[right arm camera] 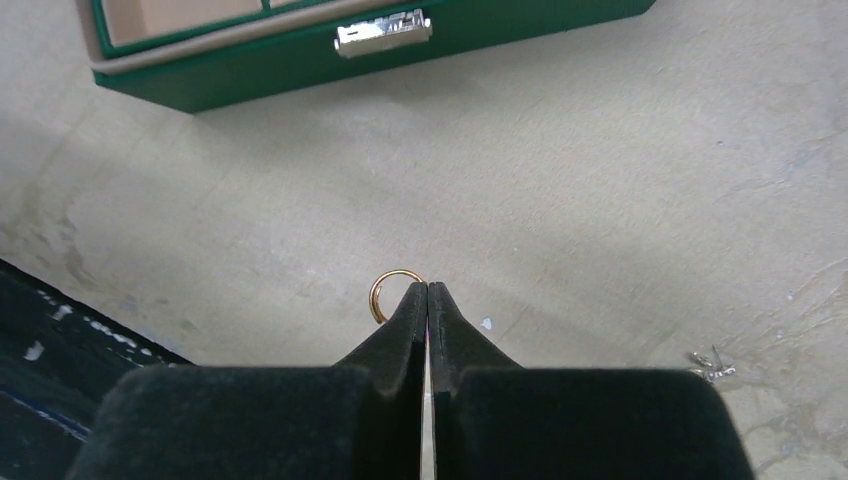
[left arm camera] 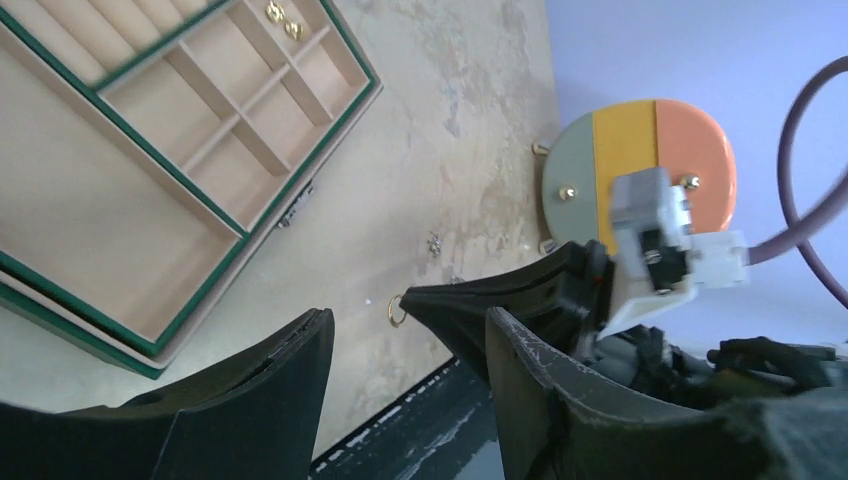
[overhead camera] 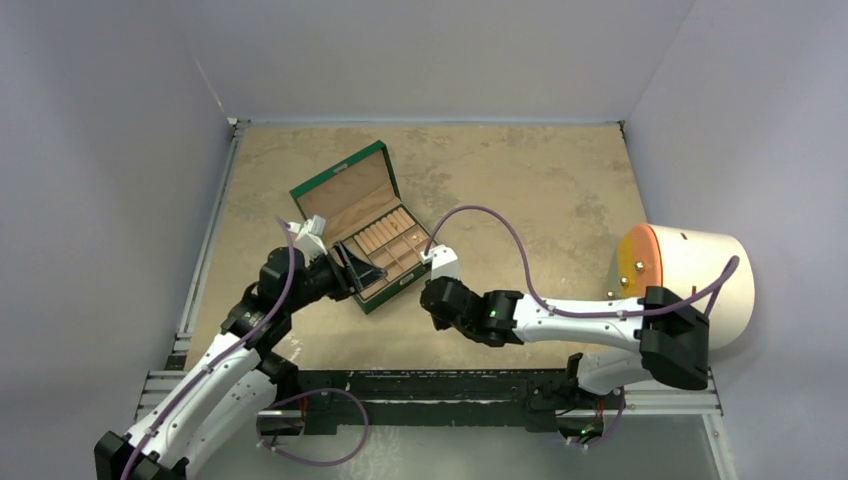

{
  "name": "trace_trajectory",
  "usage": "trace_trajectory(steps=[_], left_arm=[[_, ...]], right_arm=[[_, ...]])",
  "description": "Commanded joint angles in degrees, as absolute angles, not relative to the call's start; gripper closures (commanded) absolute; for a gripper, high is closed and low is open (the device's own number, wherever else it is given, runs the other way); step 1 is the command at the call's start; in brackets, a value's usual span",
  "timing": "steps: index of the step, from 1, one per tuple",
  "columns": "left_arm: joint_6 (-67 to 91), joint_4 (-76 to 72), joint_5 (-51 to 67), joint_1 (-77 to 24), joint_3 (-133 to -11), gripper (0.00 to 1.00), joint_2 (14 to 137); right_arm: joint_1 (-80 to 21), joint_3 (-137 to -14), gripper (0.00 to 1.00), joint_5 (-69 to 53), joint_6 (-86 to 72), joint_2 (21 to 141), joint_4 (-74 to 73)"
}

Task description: Organize the mixed jewelry

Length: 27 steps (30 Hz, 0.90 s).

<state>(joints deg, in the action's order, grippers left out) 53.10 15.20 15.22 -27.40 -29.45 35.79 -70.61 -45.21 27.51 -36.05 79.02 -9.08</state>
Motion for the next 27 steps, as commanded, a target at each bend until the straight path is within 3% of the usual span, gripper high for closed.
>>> trace_trajectory(steps=[1,8,27], left_arm=[[64.22,-1.27,22.53,-27.25,-23.65,0.44,36.07],[73.27,-15.42,25.61,-27.64,-17.21,0.46,37.24],[75.41,-24.02,29.25,-28.21,-14.68,0.56,40.46]], right_arm=[[-70.09,-49.34,1.0,32.22,-38.74,75.41,-10.28],[-69.52,-52.89,1.0,33.51,-41.26,72.86,-9.93],[-69.17,-64.13,1.0,31.29,-42.01,74.93,-13.38]])
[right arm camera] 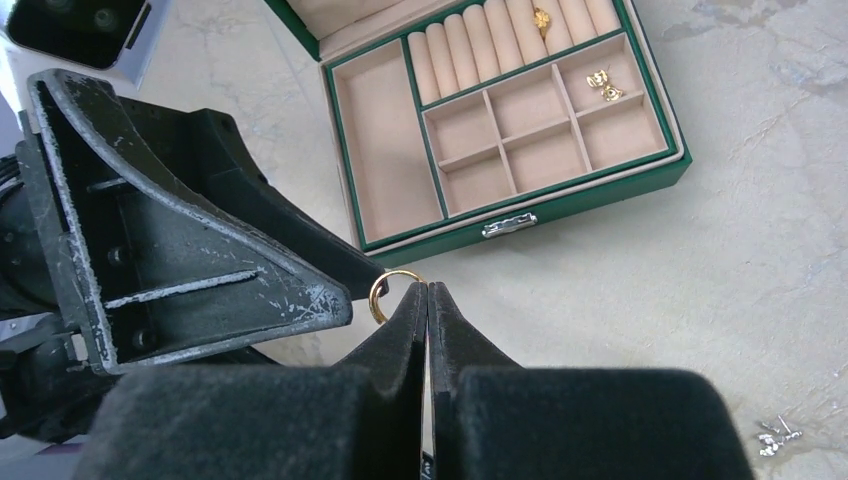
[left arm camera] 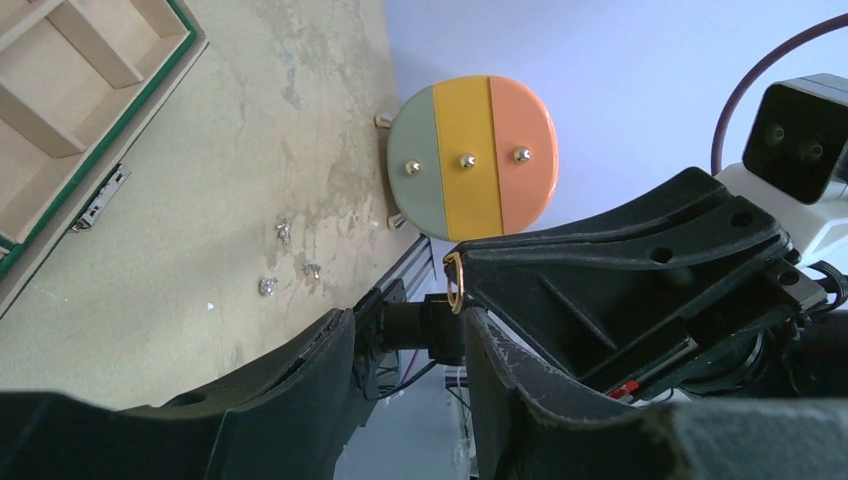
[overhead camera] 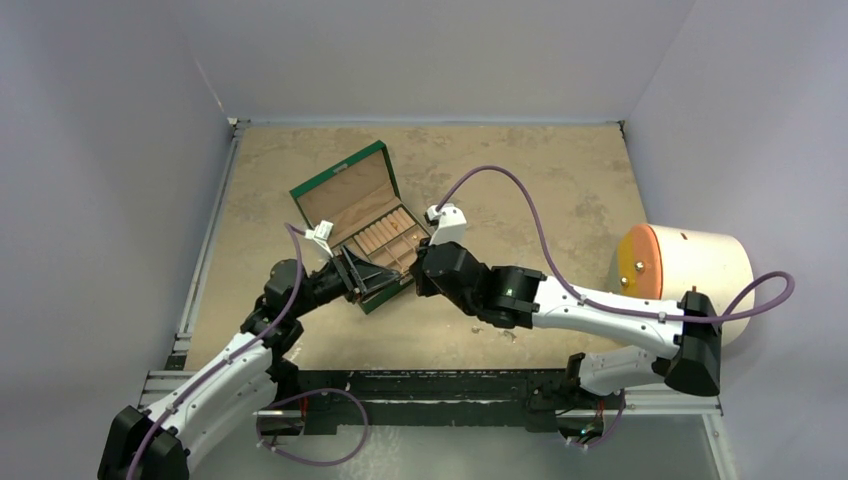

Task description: Organize the mixed jewelry

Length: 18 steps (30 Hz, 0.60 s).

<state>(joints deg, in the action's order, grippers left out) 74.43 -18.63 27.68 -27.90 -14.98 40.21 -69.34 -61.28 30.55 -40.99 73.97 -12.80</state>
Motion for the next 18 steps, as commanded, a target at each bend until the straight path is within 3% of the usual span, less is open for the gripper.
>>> trace_trajectory(steps=[1,18], left_arm=[[75.54,-24.34,29.34,-28.21,-14.68,0.57,40.51],[75.32,-25.14,29.91,-28.21,-14.94,0.64,41.18]], right_arm=[[-69.14,-64.5,1.0,31.37,-42.0,75.19,-13.81],[-68.99,-67.21,1.0,29.46,-41.63,77.37,-14.84]])
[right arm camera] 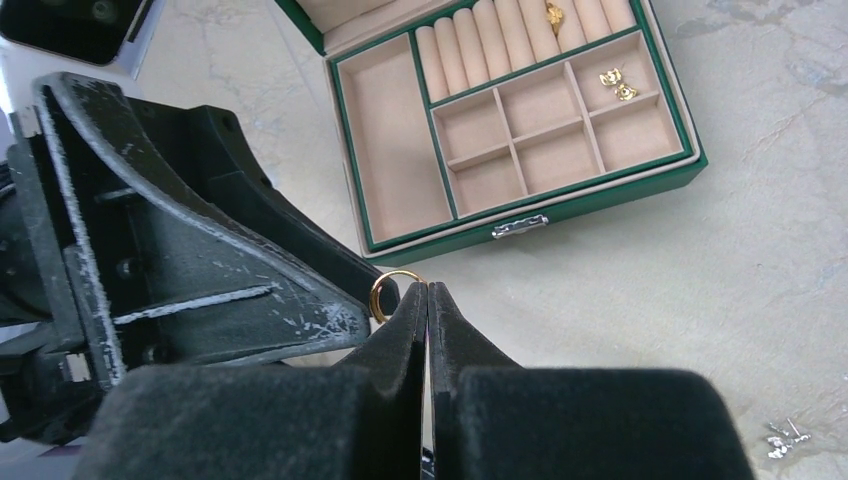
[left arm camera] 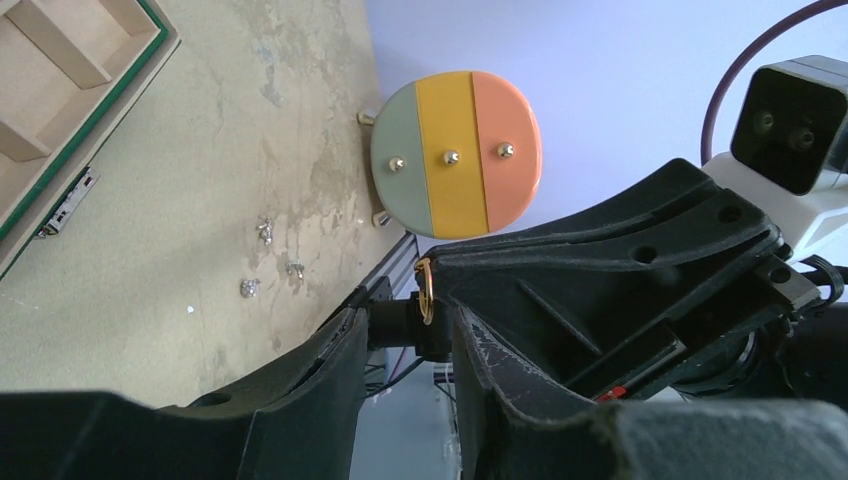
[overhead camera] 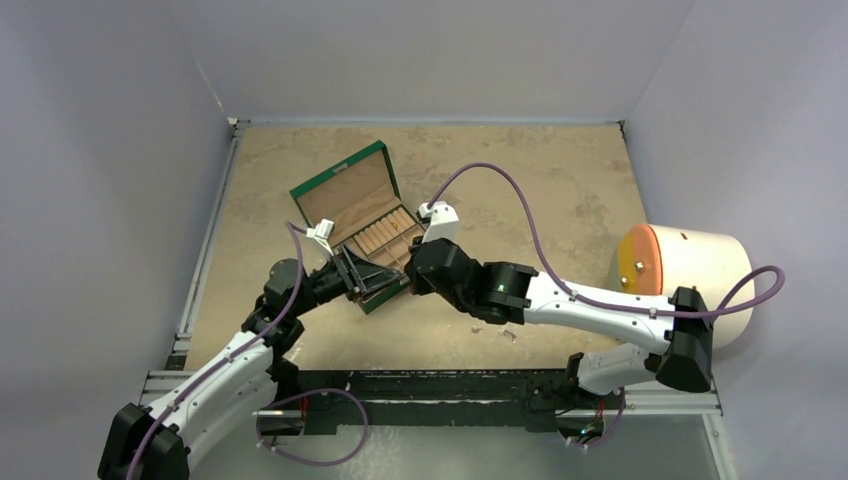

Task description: Organize the mixed jewelry

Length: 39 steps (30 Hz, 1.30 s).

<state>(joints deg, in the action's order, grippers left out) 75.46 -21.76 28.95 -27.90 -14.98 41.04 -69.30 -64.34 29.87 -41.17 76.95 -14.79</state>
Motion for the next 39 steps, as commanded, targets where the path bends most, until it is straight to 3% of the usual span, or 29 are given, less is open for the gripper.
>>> trace_trajectory(steps=[1,23,26,32,39], left_arm=[[75.3,-25.14,29.94,-28.21,-14.94,0.65,41.16],[74.58,-24.13,30.24,-28.21,-15.47,0.89,41.22],[74.59,-23.85,30.11,-28.21,-15.49,1.0,41.22],[74.47,-23.56,29.97,-28.21,-15.69,1.0,40.8],[74.65,-24.02,30.11,-28.21,-15.43,1.0,40.22]], right_arm=[[-68.99,-67.3,1.0,29.37,-41.66,77.49,-14.84],[-68.99,-68.55,1.0,27.51,-41.13,78.62,-15.29],[-68.99,-68.47,1.0,27.27,-41.13,78.6,-15.29],[-68.99,-68.02,1.0,26.17,-40.65,78.09,-14.73],[-67.96,-64.98,0.78,23.77,-38.5,74.38,-13.42]])
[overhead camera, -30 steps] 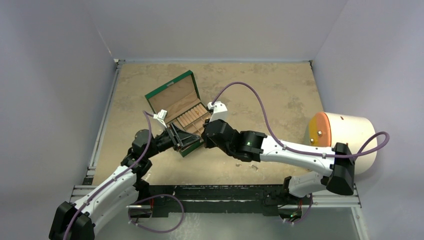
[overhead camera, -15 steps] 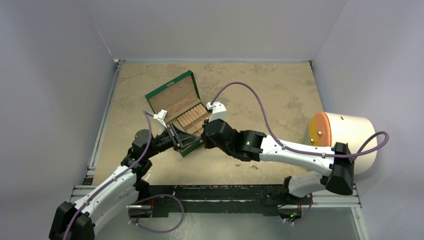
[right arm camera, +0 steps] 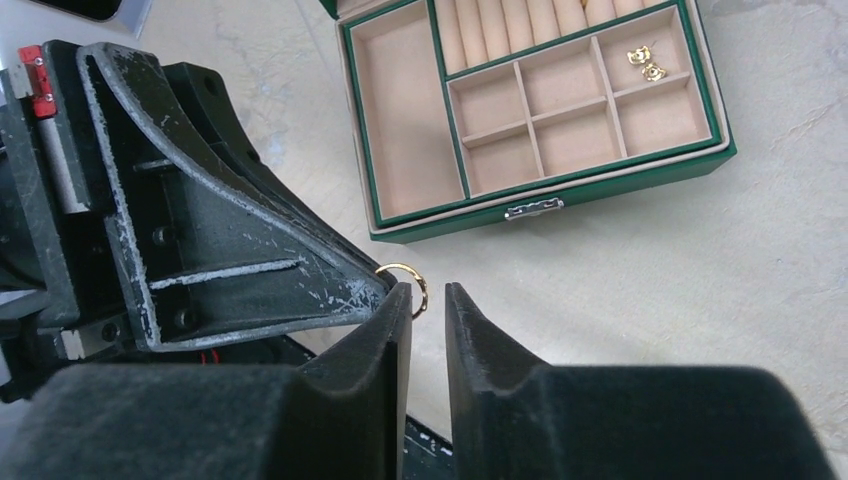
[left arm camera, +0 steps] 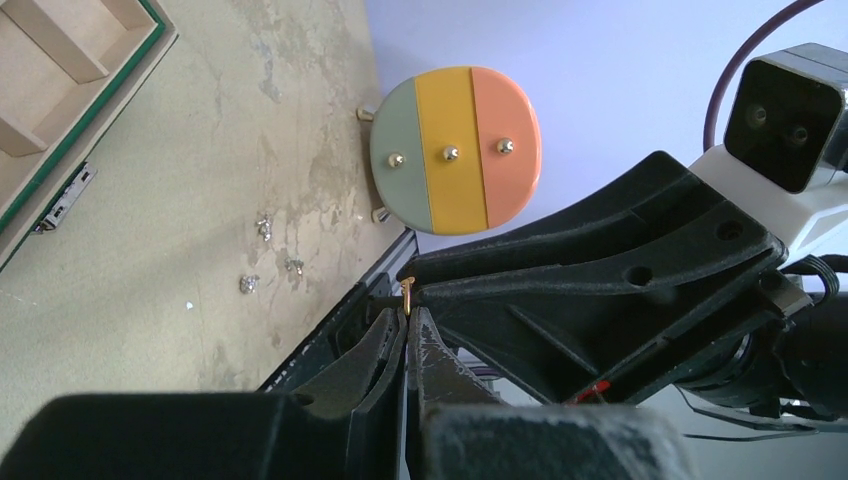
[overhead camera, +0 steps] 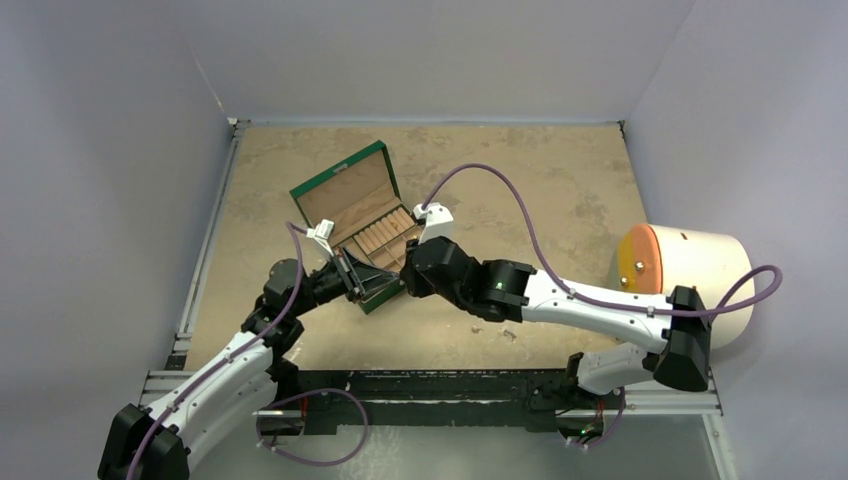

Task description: Organize the mixed jewelry

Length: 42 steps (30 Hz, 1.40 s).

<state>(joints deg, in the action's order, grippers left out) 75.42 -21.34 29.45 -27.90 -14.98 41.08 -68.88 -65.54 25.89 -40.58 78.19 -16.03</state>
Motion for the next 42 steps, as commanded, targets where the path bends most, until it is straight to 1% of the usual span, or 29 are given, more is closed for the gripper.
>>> trace_trajectory(steps=[1,5,9,12,16,19,24,30,42], left_arm=[[74.8,-24.45,30.19,-28.21,-15.34,1.0,40.25],[75.38,-26.97,30.97,-28.21,-14.79,1.0,40.51],[75.43,-29.59,32.2,-28.21,-14.36,1.0,40.6],[75.14,-31.67,33.79,-28.21,-14.46,1.0,40.88],[74.76,-33.86,35.97,-28.21,-15.12,1.0,41.05],[74.41,-34.78,37.29,-28.21,-15.63,1.0,40.78],[73.42,-34.96,39.51,-28.21,-17.0,1.0,40.47],[71.78,-33.58,41.67,-28.21,-18.7,1.0,40.08],[72.14,-34.55,43.66,-28.21,-20.52,1.0,39.55]], right_arm=[[-67.26,-64.46,0.77,22.41,-38.0,73.33,-13.18],[-63.98,-61.15,0.74,15.82,-36.05,68.98,-10.37],[-57.75,-57.16,0.72,6.71,-35.65,63.77,-7.77],[-54.33,-55.34,0.67,-0.27,-34.18,61.28,-6.14],[-50.12,-54.18,0.64,-10.97,-33.53,59.94,-3.73],[-47.09,-52.65,0.63,-21.66,-34.77,60.04,-0.33],[-45.3,-50.86,0.62,-33.95,-37.58,61.6,8.1],[-44.89,-49.92,0.61,-39.77,-40.19,63.76,12.98],[-44.83,-49.49,0.61,-42.36,-42.08,66.17,16.32]])
